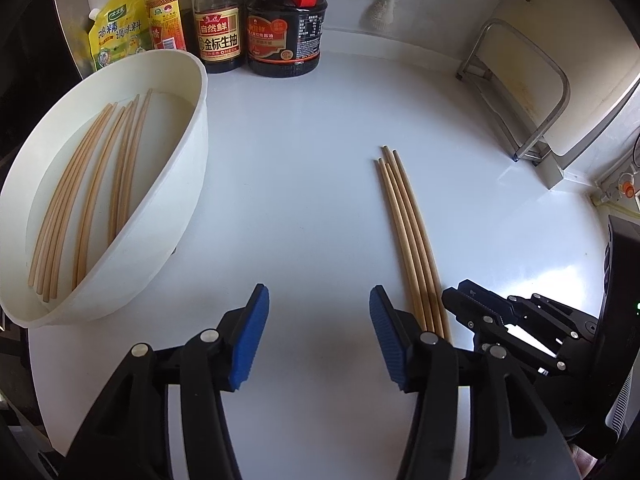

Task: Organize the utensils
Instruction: 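Push the four chopsticks apart with the open tool fingers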

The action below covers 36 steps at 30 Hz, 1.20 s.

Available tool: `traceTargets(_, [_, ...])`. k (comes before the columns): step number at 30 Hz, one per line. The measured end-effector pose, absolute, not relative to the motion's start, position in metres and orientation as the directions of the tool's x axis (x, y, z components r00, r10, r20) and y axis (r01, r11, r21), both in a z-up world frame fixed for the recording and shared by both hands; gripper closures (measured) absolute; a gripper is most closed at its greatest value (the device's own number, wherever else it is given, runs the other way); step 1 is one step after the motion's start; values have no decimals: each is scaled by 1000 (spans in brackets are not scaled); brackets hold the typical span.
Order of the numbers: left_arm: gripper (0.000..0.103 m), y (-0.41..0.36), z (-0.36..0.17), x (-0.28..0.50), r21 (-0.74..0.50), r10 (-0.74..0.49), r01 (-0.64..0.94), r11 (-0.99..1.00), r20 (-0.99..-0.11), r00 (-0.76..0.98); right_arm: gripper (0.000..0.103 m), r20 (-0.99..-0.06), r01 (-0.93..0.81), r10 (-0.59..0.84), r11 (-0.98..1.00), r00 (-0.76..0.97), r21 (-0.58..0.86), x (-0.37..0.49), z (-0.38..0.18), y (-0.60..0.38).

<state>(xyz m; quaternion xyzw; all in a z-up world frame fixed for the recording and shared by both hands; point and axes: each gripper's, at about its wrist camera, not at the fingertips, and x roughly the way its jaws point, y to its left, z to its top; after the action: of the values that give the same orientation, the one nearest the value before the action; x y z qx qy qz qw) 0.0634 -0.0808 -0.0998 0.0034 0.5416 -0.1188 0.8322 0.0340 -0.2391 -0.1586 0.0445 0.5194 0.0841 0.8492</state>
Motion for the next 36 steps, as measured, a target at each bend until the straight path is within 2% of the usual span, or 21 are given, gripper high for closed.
traceTargets(36, [47,-96,-108,59,-128,-209,229,965,-903,376,85,-872,-104,194,981,450,164,27,-164,-249])
